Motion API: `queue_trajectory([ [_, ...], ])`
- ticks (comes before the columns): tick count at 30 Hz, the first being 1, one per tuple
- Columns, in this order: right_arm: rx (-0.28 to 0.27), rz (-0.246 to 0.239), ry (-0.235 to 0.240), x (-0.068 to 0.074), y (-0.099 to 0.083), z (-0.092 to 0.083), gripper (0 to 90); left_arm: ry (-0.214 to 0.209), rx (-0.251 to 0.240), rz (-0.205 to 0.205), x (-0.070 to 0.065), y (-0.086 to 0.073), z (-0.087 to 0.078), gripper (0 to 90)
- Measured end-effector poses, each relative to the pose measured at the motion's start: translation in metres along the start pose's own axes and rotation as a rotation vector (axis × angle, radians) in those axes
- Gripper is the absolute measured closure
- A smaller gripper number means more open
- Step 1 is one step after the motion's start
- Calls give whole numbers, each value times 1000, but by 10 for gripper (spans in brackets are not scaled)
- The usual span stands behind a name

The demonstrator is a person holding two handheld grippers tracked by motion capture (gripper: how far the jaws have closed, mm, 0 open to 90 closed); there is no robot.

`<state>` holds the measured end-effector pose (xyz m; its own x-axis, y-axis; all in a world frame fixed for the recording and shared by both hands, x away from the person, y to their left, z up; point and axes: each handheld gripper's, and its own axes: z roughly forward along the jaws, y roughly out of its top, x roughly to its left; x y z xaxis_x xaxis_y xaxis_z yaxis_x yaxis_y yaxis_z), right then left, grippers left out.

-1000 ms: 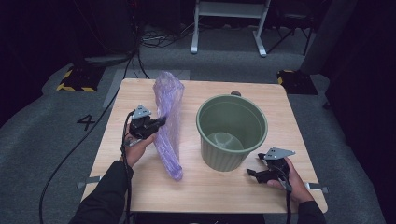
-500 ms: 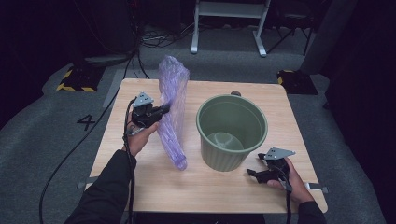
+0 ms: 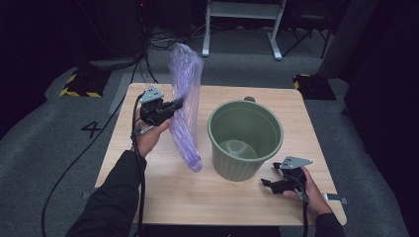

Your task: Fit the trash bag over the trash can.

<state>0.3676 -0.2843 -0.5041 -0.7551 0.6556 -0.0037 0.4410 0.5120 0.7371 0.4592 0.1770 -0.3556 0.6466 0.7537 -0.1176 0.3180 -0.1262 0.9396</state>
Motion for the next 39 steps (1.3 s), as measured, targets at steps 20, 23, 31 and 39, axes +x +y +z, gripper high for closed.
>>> queue_trajectory([
  [20, 0, 3, -3, 0, 0, 0, 146, -19, -57, 44, -18, 42, -6, 876],
  [23, 0, 3, -3, 0, 0, 0, 146, -23, -64, 47, -21, 49, -6, 876],
  [31, 1, 4, -4, 0, 0, 0, 146, -35, -83, 59, -28, 63, -4, 877],
  [39, 0, 5, -5, 1, 0, 0, 146, -37, -98, 64, -32, 75, -1, 876],
])
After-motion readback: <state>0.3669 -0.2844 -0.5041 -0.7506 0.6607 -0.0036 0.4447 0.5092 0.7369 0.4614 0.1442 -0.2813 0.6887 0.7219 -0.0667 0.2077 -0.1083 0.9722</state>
